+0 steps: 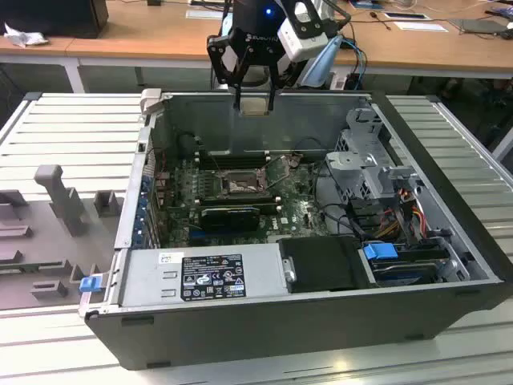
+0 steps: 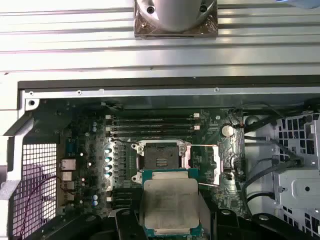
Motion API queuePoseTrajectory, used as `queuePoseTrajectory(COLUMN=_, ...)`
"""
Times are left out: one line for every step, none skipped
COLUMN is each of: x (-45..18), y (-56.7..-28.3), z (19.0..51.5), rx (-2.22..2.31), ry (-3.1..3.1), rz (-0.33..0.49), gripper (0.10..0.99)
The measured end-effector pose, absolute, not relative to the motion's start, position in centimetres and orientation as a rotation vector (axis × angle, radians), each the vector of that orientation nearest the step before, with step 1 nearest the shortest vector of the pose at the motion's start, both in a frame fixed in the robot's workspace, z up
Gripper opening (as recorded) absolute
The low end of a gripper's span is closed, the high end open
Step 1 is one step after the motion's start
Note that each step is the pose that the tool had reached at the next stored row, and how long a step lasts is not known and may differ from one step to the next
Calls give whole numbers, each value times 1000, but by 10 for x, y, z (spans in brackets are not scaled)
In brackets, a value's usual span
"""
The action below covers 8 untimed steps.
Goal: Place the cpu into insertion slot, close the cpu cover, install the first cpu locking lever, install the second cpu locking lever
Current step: 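Place the cpu into insertion slot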
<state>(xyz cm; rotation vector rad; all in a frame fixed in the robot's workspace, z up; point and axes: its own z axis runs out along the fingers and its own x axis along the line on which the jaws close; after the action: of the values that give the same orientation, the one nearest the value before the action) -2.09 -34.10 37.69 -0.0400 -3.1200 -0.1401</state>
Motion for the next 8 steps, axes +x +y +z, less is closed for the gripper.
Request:
queuePoseTrajectory(x=-21, y=-341, z=377, rx=-44, ry=-3120, rz=-140, gripper=529)
queuePoseTrajectory(x=-21, y=-341, z=377, rx=-56, ry=-3120, rz=-140, gripper=529)
queuePoseTrajectory(x=-21, y=-341, z=377, rx=-85, ry=-3120, rz=-140, gripper=529)
queuePoseTrajectory(x=-21, y=-341, z=377, rx=-104, ry=-3120, rz=-141, gripper=529)
queuePoseTrajectory(x=-21, y=-341, z=377, rx=-118, ry=-3120, rz=-141, gripper=529)
queuePoseTrajectory(x=-21, y=-341, z=377, rx=-127, ry=-3120, rz=-141, gripper=529)
queuePoseTrajectory(x=-21, y=-341, z=377, rx=-136, ry=-3120, rz=-141, gripper=529)
queuePoseTrajectory(x=-21, y=-341, z=377, rx=-145, ry=-3120, rz=-141, gripper=529)
